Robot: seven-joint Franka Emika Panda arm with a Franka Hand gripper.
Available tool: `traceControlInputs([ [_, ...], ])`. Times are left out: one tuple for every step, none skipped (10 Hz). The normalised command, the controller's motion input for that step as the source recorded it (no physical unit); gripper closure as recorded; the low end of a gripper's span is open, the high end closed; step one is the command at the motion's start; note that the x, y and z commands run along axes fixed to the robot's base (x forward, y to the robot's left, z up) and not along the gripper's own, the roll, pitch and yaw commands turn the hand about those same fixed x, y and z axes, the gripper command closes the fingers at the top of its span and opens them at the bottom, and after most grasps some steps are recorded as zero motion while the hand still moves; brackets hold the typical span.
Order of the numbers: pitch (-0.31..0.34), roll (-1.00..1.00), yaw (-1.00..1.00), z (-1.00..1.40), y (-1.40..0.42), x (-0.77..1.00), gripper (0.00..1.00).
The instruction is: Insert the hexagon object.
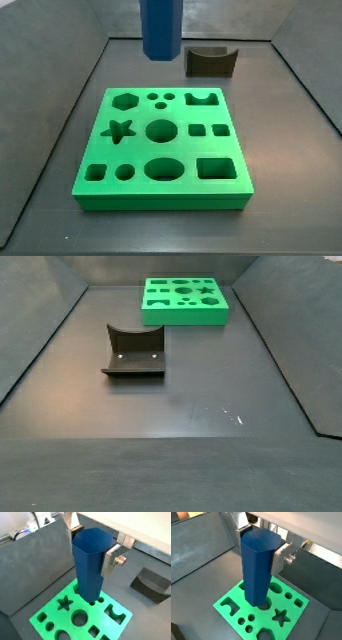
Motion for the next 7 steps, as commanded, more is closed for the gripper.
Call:
traceControlInputs([
  [-0.029,0.02,-0.86,-0.24,0.11,-0.25,1.00],
  [-0.053,0.02,-0.94,-0.19,0.02,-0.21,1.00],
  [-0.076,0.01,-0.87,-0.15,0.09,-0.23,1.00],
  [-0.139,0.00,-0.53,-0.03,0.40,-0.30,1.00],
  [-0.124,0.00,-0.27,-0.11,0.61,-0.38,1.00],
  [-0.099,0.00,-0.26,-0.16,0.63,-0.45,1.00],
  [-0.134,0.00,-0.66,-0.45,0.23,-0.55,1.00],
])
